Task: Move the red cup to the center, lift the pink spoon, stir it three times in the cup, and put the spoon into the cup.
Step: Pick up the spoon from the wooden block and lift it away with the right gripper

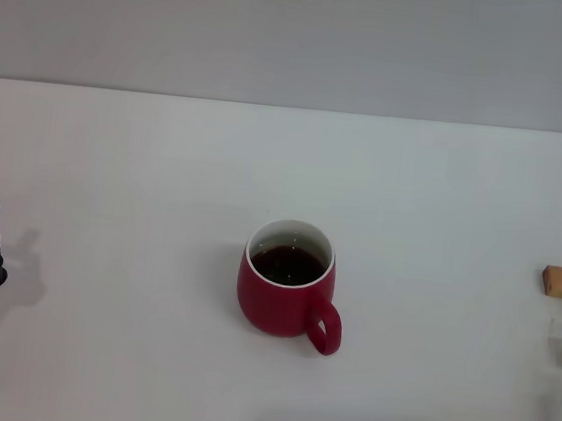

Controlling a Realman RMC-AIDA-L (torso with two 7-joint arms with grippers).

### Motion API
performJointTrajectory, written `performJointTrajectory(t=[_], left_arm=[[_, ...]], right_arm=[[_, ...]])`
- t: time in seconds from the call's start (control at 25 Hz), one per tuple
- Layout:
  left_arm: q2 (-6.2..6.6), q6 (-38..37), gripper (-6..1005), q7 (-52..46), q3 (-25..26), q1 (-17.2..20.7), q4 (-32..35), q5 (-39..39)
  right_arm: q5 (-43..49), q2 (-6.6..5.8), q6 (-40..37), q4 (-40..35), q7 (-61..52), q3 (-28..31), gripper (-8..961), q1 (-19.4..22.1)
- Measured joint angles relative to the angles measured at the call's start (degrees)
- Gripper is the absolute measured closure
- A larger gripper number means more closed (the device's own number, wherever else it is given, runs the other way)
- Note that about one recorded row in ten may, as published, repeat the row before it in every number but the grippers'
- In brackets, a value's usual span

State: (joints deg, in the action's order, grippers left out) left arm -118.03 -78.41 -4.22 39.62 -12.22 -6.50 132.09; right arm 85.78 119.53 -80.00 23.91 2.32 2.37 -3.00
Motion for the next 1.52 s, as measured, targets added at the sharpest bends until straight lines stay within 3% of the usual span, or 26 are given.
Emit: performJointTrajectory(t=[0.48, 0.88, 1.52], left_arm=[[0.0, -0.3, 1000, 0.0, 0.0, 0.4, 0.0, 0.1], [0.0, -0.4, 1000, 0.0, 0.0, 0.6, 0.0, 0.3], [-0.09, -0.5, 1000, 0.0, -0.3, 0.6, 0.0, 0.4]], right_arm=[[0.2, -0.01, 0.1, 0.1, -1.3, -0.6, 248, 0.3], [0.6, -0.09, 0.3, 0.1, -1.3, -1.5, 394, 0.0], [0.3, -0.08, 0.0, -0.3, -1.3, -1.2, 402, 0.6]])
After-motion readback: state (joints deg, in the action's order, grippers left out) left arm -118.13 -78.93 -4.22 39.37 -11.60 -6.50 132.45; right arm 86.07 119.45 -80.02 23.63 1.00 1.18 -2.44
